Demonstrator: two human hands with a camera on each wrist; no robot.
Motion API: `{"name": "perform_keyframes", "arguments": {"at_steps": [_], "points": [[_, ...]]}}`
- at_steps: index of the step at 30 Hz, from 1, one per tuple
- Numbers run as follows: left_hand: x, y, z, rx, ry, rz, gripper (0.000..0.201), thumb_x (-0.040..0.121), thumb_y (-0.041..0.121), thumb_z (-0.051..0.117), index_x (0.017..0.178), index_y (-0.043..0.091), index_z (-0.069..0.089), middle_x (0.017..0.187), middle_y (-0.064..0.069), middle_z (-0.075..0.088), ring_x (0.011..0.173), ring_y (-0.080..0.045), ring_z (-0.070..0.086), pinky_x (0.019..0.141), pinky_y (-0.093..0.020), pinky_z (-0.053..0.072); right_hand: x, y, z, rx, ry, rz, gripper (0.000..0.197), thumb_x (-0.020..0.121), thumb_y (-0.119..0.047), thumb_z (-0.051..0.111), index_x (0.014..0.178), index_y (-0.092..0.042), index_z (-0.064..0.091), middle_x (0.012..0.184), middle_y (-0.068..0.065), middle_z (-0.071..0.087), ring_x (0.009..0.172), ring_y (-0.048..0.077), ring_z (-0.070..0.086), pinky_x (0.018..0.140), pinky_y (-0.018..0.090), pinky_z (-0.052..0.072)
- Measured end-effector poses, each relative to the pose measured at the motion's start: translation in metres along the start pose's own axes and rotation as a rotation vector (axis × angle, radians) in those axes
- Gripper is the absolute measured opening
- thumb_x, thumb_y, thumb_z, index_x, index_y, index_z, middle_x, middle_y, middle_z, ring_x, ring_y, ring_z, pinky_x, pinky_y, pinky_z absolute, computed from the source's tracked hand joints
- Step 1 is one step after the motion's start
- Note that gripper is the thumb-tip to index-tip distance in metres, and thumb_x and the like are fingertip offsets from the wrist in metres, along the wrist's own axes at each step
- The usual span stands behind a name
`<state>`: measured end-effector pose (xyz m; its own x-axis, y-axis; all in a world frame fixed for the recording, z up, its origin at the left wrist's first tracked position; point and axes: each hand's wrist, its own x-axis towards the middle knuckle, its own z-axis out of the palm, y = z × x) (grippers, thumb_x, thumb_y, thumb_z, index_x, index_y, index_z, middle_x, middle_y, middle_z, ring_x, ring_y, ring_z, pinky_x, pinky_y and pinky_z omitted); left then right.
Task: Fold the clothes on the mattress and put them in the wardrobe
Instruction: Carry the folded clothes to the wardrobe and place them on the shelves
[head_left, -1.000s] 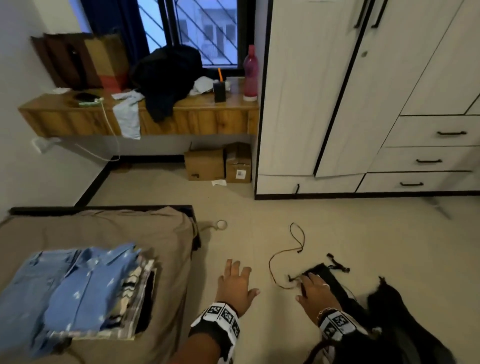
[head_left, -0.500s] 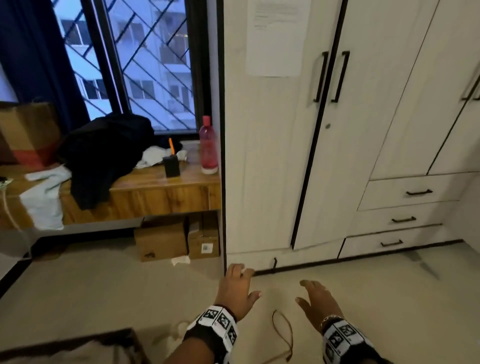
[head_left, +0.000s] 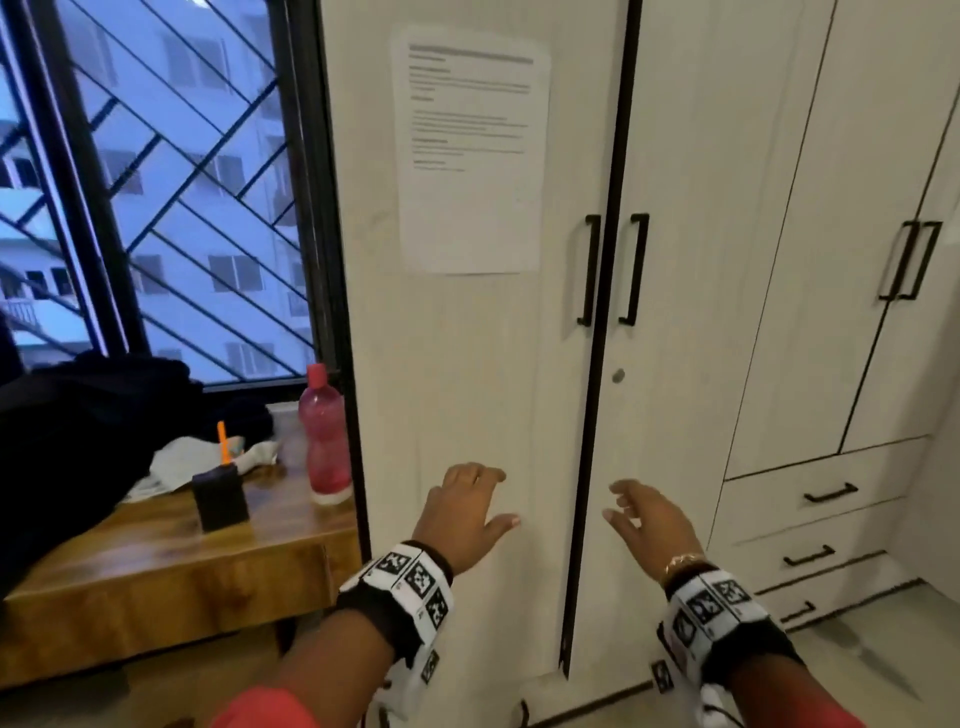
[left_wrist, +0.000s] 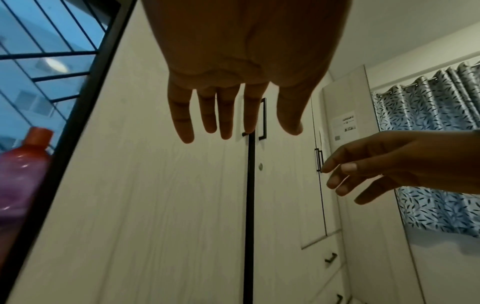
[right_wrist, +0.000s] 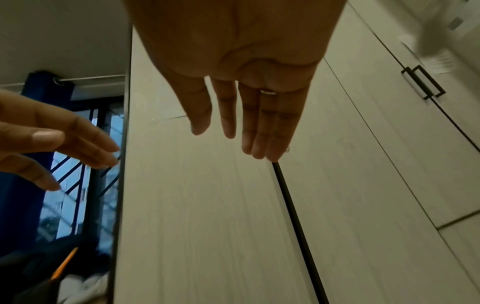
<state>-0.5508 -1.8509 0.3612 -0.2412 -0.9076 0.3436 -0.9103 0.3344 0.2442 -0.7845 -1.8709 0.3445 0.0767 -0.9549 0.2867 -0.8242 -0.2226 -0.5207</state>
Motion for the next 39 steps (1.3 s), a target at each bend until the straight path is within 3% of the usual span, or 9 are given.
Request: {"name": "perform_keyframes", "arguments": {"at_steps": [7, 14, 20, 23, 29, 33, 35, 37, 39], "points": [[0.159, 0.024, -0.008, -0.11, 0.224, 0.015, 0.056, 0.09, 0.041, 0.055, 0.136, 0.013, 0.039, 0.137, -0.003, 0.044, 0.129, -0.018, 0.034, 0.103, -0.027, 0.029, 0.169, 0.017, -0.066, 0.207, 0.201, -0.083, 0.036, 0.088, -0.021, 0.06, 0.121, -0.008, 0.053, 0.111, 0.011, 0.06, 0.103, 0.024, 0.059, 0.086, 0.026, 0.041], [0.298, 0.063, -0.001, -0.456, 0.391, -0.102, 0.056, 0.09, 0.02, 0.059, 0.138, 0.005, 0.034, 0.136, -0.009, 0.046, 0.126, -0.021, 0.043, 0.097, -0.021, 0.032, 0.292, 0.04, -0.099, 0.392, 0.224, -0.099, 0.07, 0.082, -0.016, 0.068, 0.14, -0.005, 0.03, 0.135, 0.015, 0.039, 0.124, 0.03, 0.043, 0.105, 0.042, 0.036], [0.336, 0.07, 0.016, -0.795, 0.373, -0.099, 0.033, 0.09, 0.001, 0.053, 0.117, 0.017, 0.043, 0.096, 0.007, 0.056, 0.091, -0.007, 0.054, 0.074, 0.0, 0.038, 0.321, 0.042, -0.09, 0.715, 0.134, -0.247, 0.039, 0.082, -0.004, 0.065, 0.114, -0.016, 0.046, 0.084, 0.001, 0.06, 0.08, 0.014, 0.059, 0.081, 0.026, 0.047], [0.333, 0.073, 0.014, -0.832, 0.378, -0.123, 0.027, 0.089, -0.001, 0.054, 0.108, 0.015, 0.045, 0.087, 0.007, 0.055, 0.082, 0.0, 0.053, 0.072, 0.0, 0.038, 0.32, 0.044, -0.088, 0.777, 0.129, -0.25, 0.026, 0.082, -0.005, 0.065, 0.1, -0.015, 0.049, 0.078, 0.001, 0.056, 0.078, 0.017, 0.056, 0.083, 0.033, 0.047], [0.278, 0.093, -0.001, -0.86, 0.317, -0.01, 0.025, 0.088, 0.006, 0.06, 0.104, 0.021, 0.048, 0.087, 0.006, 0.057, 0.078, 0.007, 0.055, 0.08, -0.009, 0.043, 0.283, 0.063, -0.104, 0.857, 0.189, -0.326, 0.03, 0.077, -0.008, 0.071, 0.086, -0.026, 0.048, 0.068, 0.0, 0.046, 0.061, 0.006, 0.048, 0.07, 0.027, 0.042], [0.209, 0.11, -0.017, -0.917, 0.289, 0.079, 0.029, 0.076, 0.028, 0.064, 0.101, 0.02, 0.053, 0.086, 0.008, 0.06, 0.085, -0.005, 0.059, 0.08, -0.023, 0.049, 0.242, 0.083, -0.125, 0.875, 0.285, -0.318, 0.058, 0.048, -0.064, 0.075, 0.088, -0.03, 0.05, 0.068, 0.0, 0.041, 0.058, 0.002, 0.045, 0.059, 0.014, 0.044], [0.168, 0.115, -0.029, -0.927, 0.292, 0.12, 0.031, 0.072, 0.036, 0.066, 0.099, 0.024, 0.056, 0.088, 0.006, 0.062, 0.087, -0.013, 0.062, 0.077, -0.023, 0.049, 0.221, 0.093, -0.136, 0.838, 0.338, -0.309, 0.069, 0.042, -0.073, 0.071, 0.095, -0.036, 0.047, 0.071, -0.001, 0.041, 0.059, 0.001, 0.045, 0.057, 0.01, 0.044], [0.128, 0.115, -0.041, -0.957, 0.319, 0.132, 0.029, 0.068, 0.038, 0.07, 0.093, 0.032, 0.058, 0.083, 0.003, 0.062, 0.083, -0.017, 0.062, 0.073, -0.024, 0.048, 0.204, 0.103, -0.145, 0.801, 0.394, -0.306, 0.072, 0.044, -0.072, 0.073, 0.102, -0.043, 0.042, 0.072, -0.004, 0.04, 0.059, 0.001, 0.045, 0.059, 0.01, 0.044], [0.089, 0.109, -0.053, -1.013, 0.353, 0.093, 0.038, 0.056, 0.042, 0.081, 0.086, 0.035, 0.061, 0.073, 0.002, 0.059, 0.074, -0.016, 0.06, 0.07, -0.026, 0.048, 0.193, 0.11, -0.15, 0.738, 0.45, -0.297, 0.064, 0.057, -0.045, 0.081, 0.103, -0.045, 0.037, 0.073, -0.006, 0.039, 0.057, -0.001, 0.045, 0.061, 0.01, 0.044]]}}
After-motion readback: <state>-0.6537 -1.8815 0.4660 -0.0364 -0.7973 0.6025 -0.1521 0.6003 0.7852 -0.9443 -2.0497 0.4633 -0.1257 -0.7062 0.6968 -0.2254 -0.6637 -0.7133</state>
